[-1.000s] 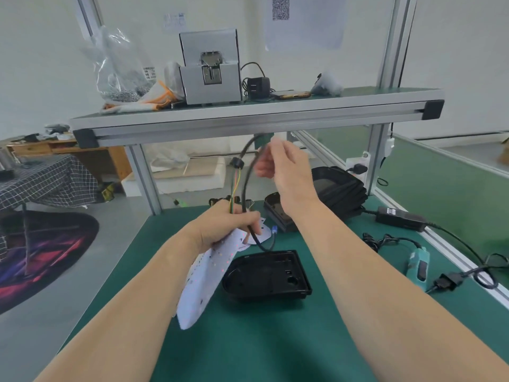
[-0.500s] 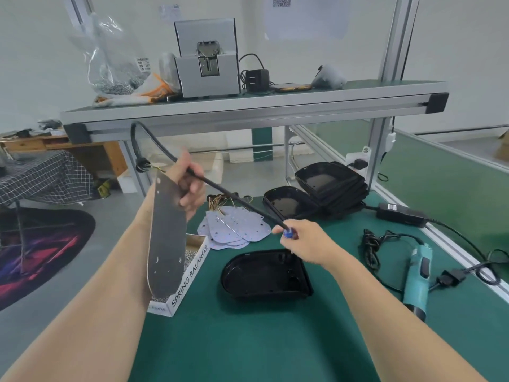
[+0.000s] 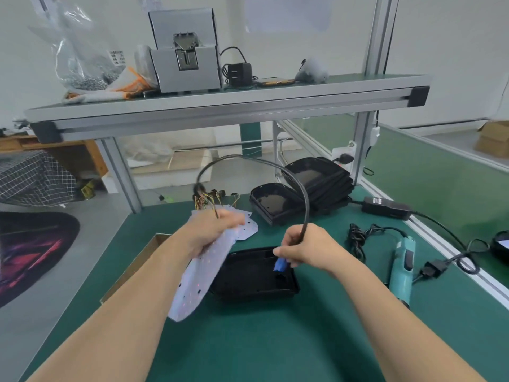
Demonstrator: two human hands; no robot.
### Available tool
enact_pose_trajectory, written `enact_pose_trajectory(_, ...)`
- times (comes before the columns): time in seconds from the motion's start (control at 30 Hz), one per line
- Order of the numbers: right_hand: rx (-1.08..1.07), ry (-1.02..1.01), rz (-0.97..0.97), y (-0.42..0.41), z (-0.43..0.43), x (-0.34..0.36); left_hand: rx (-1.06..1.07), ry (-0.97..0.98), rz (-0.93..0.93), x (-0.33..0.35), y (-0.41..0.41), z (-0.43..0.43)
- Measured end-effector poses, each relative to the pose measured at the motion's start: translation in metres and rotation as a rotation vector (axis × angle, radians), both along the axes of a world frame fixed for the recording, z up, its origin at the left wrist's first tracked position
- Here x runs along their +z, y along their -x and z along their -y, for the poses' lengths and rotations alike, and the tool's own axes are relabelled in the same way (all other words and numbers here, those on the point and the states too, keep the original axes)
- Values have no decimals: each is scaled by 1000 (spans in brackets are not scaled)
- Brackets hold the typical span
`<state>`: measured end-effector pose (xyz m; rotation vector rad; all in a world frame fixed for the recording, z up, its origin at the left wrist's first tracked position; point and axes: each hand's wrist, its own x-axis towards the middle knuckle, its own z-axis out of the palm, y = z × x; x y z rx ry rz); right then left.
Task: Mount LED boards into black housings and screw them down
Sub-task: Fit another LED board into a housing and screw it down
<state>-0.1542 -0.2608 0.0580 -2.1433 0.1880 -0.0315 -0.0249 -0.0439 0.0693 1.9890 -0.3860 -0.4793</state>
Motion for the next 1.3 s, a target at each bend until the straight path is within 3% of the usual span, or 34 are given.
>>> enact_pose_trajectory(0.17, -10, 69, -63, 4, 1, -9, -231, -563, 127, -20, 9, 26)
enact_pose_trajectory(0.37, 117, 304, -49, 6, -10, 7, -291, -828, 402, -24, 15, 49)
enact_pose_trajectory(0.57, 150, 543, 23, 11, -17, 10, -305, -744, 382, -16, 15, 35)
enact_pose_trajectory(0.73, 119, 393, 39, 12, -15, 10, -278, -729, 447, -11, 23, 27)
enact_pose_trajectory(0.93, 121, 390, -7, 10, -7, 15, -195, -683, 472, -7, 33, 19)
enact_pose_trajectory(1.0, 87, 265, 102, 14, -7, 23, -176, -678, 485, -5, 36, 15)
enact_pose_trajectory(1.07, -16, 121, 331, 18, -9, 30, -193, -690, 513, -1, 38, 10)
enact_pose_trajectory(1.13, -108, 84, 484, 19, -9, 36, -184, -652, 532, 3, 40, 7)
enact_pose_trajectory(1.3, 15, 364, 368, 17, -9, 30, -78, -611, 652, 18, 44, 8)
